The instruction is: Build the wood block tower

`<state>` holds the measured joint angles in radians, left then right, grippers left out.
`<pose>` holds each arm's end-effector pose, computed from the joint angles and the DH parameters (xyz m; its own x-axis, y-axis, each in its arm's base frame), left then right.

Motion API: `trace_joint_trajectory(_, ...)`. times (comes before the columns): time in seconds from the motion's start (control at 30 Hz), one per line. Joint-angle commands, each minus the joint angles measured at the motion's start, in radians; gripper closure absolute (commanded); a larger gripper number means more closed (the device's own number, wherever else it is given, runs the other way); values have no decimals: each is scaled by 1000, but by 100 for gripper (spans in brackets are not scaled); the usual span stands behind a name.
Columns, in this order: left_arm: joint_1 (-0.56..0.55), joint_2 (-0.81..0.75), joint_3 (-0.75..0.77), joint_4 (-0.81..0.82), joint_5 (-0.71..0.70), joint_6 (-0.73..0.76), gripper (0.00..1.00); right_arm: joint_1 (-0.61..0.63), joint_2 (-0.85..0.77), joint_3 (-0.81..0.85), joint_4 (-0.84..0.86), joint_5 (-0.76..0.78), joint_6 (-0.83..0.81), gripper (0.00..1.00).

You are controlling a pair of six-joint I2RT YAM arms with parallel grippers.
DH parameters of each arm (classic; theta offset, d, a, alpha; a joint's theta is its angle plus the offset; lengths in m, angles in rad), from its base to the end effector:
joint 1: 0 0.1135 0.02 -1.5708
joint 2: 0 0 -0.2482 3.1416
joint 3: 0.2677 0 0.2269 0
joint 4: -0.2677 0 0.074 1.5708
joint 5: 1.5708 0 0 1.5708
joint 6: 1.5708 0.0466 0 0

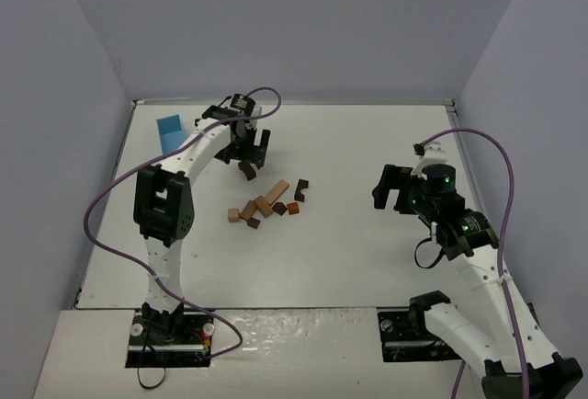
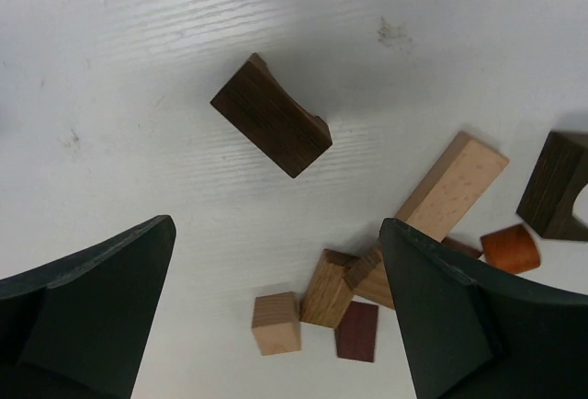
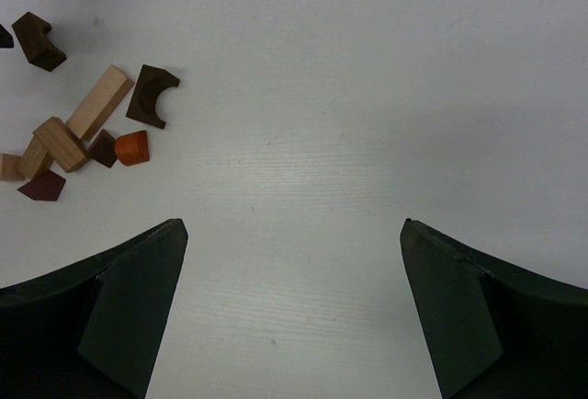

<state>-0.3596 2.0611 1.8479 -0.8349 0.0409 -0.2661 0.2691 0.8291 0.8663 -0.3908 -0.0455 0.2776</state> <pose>0.3959 -0.1509 0.2404 -0.8800 0.0501 -0.4723 0.1444 0.9756 -0.1655 0.1748 0.0504 0.3229 -0.4051 0.1723 -0.8979 -0.2035 0.9405 0.2722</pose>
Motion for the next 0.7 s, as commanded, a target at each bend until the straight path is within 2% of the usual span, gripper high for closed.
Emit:
trace_joint_trajectory(0.0, -2, -39, 24, 20, 70, 415, 6, 4, -50, -14, 48, -36, -20, 0)
trace_joint_trajectory(0.07, -2, -19, 49, 19, 44, 506, 5, 4, -60, -20, 47, -40, -19, 0)
trace_joint_trajectory(0.23, 5, 51, 127, 13, 57, 585, 4, 4, -71, -16, 46, -42, -20, 0)
trace_joint_trajectory(0.37, 7, 98, 163, 10, 160, 579, 4, 4, -73, -6, 46, -34, -17, 0)
trace_joint_trajectory(0.67, 10, 136, 129, 8, 99, 538, 4, 4, -64, 0, 44, -24, -3, 0)
